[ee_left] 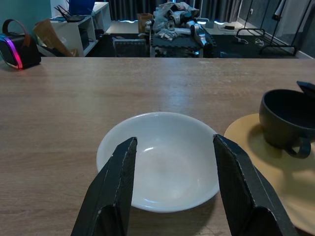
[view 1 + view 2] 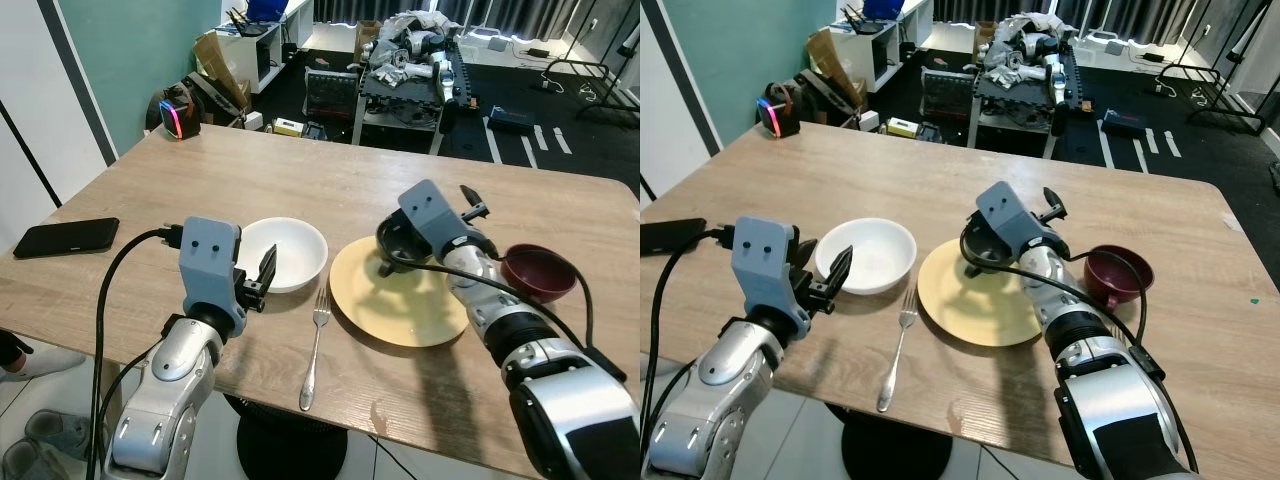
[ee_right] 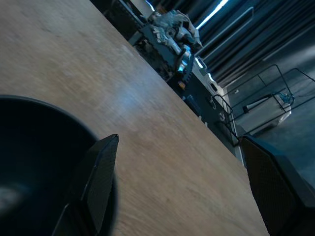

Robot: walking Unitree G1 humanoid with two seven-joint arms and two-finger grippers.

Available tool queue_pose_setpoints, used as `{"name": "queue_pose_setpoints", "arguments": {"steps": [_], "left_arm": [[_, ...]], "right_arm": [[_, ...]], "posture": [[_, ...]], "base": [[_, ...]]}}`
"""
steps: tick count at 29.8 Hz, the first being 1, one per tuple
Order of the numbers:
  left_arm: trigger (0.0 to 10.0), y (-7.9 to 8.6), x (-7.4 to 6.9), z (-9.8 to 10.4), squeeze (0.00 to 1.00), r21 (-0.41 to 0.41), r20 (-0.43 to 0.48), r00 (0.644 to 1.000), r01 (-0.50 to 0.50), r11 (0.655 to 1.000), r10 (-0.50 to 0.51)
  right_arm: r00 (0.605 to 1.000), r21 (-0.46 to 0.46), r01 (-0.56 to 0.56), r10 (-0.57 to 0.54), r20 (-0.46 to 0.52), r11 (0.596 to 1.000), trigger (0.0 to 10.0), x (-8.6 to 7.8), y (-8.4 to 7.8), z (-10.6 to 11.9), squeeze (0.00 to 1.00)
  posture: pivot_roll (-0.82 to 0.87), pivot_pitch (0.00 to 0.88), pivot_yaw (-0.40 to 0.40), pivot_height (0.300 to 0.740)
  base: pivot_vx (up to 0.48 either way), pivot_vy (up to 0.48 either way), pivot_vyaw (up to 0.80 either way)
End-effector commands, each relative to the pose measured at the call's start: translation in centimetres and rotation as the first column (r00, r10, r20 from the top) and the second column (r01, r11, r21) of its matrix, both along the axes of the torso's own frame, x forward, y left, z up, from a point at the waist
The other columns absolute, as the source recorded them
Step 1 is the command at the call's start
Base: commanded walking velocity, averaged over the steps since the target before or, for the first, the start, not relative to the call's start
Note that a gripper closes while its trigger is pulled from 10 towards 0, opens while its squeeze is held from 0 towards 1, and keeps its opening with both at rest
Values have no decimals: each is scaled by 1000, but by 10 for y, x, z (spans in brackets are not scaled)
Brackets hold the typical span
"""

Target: Setting the table

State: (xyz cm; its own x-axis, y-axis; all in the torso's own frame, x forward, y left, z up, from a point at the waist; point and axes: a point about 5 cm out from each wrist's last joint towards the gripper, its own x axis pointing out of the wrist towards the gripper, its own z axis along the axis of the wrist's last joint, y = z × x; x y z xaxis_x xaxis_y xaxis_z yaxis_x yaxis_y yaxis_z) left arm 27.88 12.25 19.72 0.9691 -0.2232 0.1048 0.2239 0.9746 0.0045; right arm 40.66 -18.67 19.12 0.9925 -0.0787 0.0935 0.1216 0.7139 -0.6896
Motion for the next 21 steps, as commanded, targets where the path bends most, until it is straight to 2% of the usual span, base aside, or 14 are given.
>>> {"name": "queue_pose_setpoints", "arguments": {"steps": [1,6,8,9,11,12,14,16,17,19,20,21], "left_arm": [[10000,-1,-2,-2,0,7,-12,1000,6,1000,-5],[10000,-2,-3,-3,0,6,-15,1000,10,1000,-10],[10000,-3,-3,-3,0,5,-16,1000,11,1000,-11],[10000,-3,-3,-3,0,4,-17,1000,11,1000,-11],[10000,-3,-3,-3,0,4,-17,1000,11,1000,-11],[10000,-3,-4,-3,0,4,-19,1000,11,1000,-11],[10000,-2,-4,-4,0,6,-23,1000,12,1000,-12],[10000,-2,-4,-4,0,6,-23,1000,12,1000,-12],[10000,-2,-3,-4,0,12,-25,1000,13,1000,-13],[10000,-2,-3,-4,0,12,-25,1000,13,1000,-13],[10000,0,-2,-4,0,18,-28,1000,13,1000,-13],[10000,0,-2,-4,0,18,-28,1000,13,1000,-13]], "right_arm": [[1000,12,27,-27,9,1000,10000,1,-6,3,0],[999,44,35,-36,38,998,10000,0,-12,9,0],[997,176,19,-32,69,984,10000,-1,-16,14,0],[996,283,-9,-17,88,959,10000,-1,-16,17,0],[996,283,-9,-17,88,959,10000,-1,-16,17,0],[992,413,-60,8,127,909,10000,-3,-15,22,0],[968,614,-197,53,244,764,10000,-12,-14,34,0],[968,614,-197,53,244,764,10000,-12,-14,34,0],[954,675,-246,51,295,695,10000,-20,-16,38,0],[954,675,-246,51,295,695,10000,-20,-16,38,0],[942,708,-282,48,331,647,10000,-30,-17,39,0],[942,708,-282,48,331,647,10000,-30,-17,39,0]], "posture": [[76,0,59,740],[76,0,60,740],[79,0,59,740],[77,0,60,740],[77,0,60,740],[75,0,62,740],[63,0,67,740],[63,0,67,740],[57,0,68,740],[57,0,68,740],[50,0,69,740],[50,0,69,740]], "base": [[0,0,0],[0,0,0],[0,0,0],[0,0,0],[0,0,0],[0,0,0],[0,0,0],[0,0,0],[0,0,0],[0,0,0],[0,0,0],[0,0,0]]}}
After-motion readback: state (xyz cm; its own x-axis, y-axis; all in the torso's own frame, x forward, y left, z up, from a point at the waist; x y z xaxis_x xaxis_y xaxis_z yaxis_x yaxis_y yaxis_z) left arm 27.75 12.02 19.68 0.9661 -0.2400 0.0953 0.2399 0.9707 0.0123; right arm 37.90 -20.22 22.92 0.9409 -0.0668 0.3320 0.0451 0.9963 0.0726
